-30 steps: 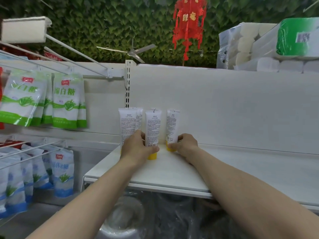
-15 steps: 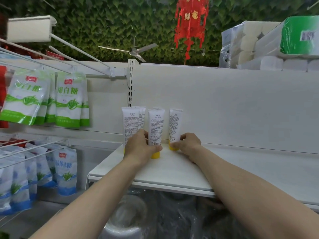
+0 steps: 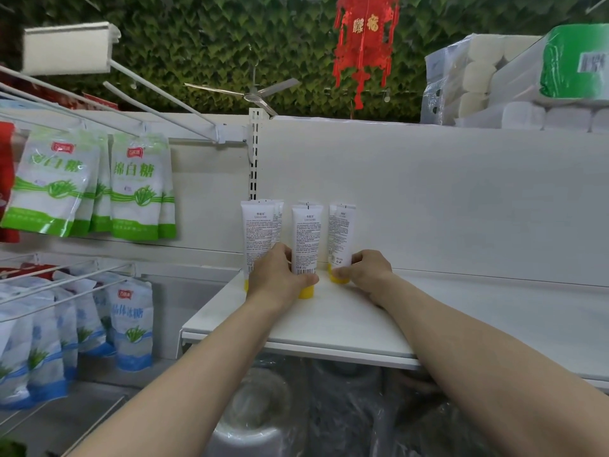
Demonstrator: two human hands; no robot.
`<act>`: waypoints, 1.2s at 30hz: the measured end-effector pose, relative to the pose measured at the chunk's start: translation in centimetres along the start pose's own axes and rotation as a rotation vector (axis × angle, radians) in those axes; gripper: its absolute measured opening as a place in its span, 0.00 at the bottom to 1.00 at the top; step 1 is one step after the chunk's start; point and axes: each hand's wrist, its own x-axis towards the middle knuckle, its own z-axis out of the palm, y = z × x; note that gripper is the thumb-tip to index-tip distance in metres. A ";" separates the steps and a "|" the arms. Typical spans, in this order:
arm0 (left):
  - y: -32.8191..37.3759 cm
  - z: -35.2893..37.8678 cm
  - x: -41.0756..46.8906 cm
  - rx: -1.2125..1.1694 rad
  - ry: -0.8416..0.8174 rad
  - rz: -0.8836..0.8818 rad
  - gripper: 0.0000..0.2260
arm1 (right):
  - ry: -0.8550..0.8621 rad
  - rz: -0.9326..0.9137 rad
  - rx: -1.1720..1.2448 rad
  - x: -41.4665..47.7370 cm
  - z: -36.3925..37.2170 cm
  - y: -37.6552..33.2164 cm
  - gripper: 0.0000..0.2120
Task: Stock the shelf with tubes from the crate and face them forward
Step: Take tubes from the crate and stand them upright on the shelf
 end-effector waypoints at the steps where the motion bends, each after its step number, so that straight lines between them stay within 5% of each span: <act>1: 0.0 0.0 0.0 0.003 -0.001 0.002 0.19 | 0.003 0.001 -0.003 0.0 0.0 0.0 0.13; 8: 0.2 0.0 -0.1 0.014 0.004 0.006 0.21 | 0.008 -0.005 -0.017 0.1 0.1 0.2 0.16; 14: 0.6 -0.1 -0.6 0.033 0.056 0.069 0.26 | 0.049 0.026 0.009 -1.2 -0.9 -0.1 0.32; 26: 2.9 -0.6 -3.6 0.188 0.363 0.393 0.30 | 0.233 -0.041 -0.215 -10.2 -10.7 1.6 0.28; 36: 13.8 7.4 -16.0 0.076 -0.007 0.436 0.28 | 0.293 -0.115 -0.457 -20.6 -25.7 5.4 0.26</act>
